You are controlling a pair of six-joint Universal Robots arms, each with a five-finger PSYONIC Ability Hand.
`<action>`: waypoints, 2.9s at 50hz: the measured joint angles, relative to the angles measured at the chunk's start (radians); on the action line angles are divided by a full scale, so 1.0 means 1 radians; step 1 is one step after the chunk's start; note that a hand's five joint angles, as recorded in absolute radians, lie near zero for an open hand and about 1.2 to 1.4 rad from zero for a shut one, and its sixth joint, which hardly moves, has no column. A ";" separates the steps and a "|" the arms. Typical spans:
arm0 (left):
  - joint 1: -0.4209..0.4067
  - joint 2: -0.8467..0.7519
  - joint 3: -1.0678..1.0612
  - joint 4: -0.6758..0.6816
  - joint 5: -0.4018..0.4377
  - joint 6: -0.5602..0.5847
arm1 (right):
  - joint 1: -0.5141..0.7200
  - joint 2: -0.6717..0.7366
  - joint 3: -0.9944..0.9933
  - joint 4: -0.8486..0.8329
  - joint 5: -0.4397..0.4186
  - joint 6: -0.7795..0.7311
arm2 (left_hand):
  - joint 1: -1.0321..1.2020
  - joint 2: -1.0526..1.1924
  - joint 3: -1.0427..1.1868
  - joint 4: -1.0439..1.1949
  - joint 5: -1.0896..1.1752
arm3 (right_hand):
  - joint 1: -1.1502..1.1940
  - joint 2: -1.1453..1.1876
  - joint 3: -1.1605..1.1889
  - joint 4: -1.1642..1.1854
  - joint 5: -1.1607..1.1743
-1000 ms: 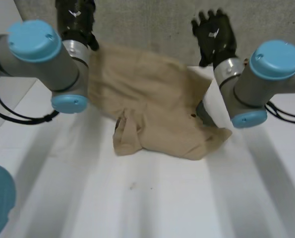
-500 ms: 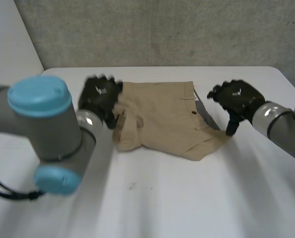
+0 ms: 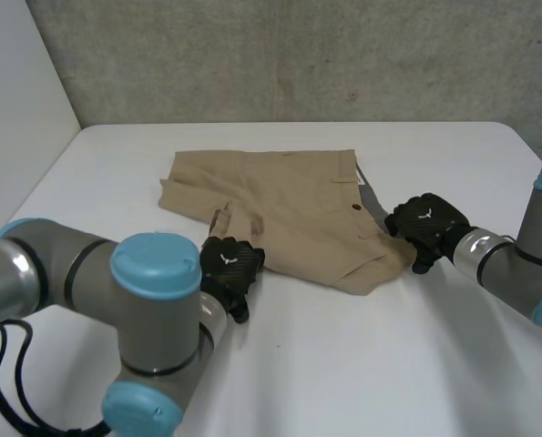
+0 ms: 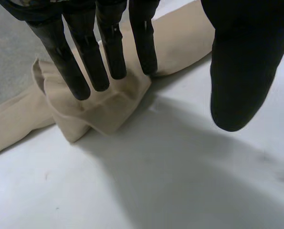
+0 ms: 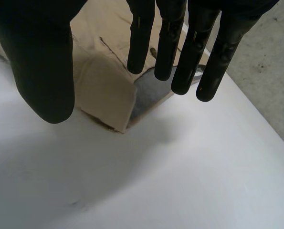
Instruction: Fold the shorts.
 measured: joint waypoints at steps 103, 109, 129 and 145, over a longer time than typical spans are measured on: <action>0.473 0.017 0.167 -0.333 0.178 0.004 | 0.218 -0.056 -0.037 0.172 0.332 0.482 | -0.075 -0.126 -0.110 -0.110 -0.088 | 0.465 0.580 0.582 0.594 0.596; 0.441 0.185 0.068 -0.334 0.177 0.008 | 0.230 -0.063 -0.030 0.139 0.359 0.488 | -0.239 -0.277 -0.273 -0.270 -0.269 | 0.465 0.580 0.582 0.594 0.596; 0.414 0.567 -0.446 -0.065 0.328 0.010 | 0.230 -0.104 -0.013 0.138 0.357 0.474 | 0.116 0.106 0.095 0.113 0.116 | 0.465 0.580 0.582 0.594 0.596; 0.416 0.393 -0.478 0.000 0.306 0.011 | 0.224 -0.133 0.012 0.136 0.347 0.466 | 0.111 0.103 0.093 0.107 0.110 | 0.465 0.580 0.582 0.594 0.596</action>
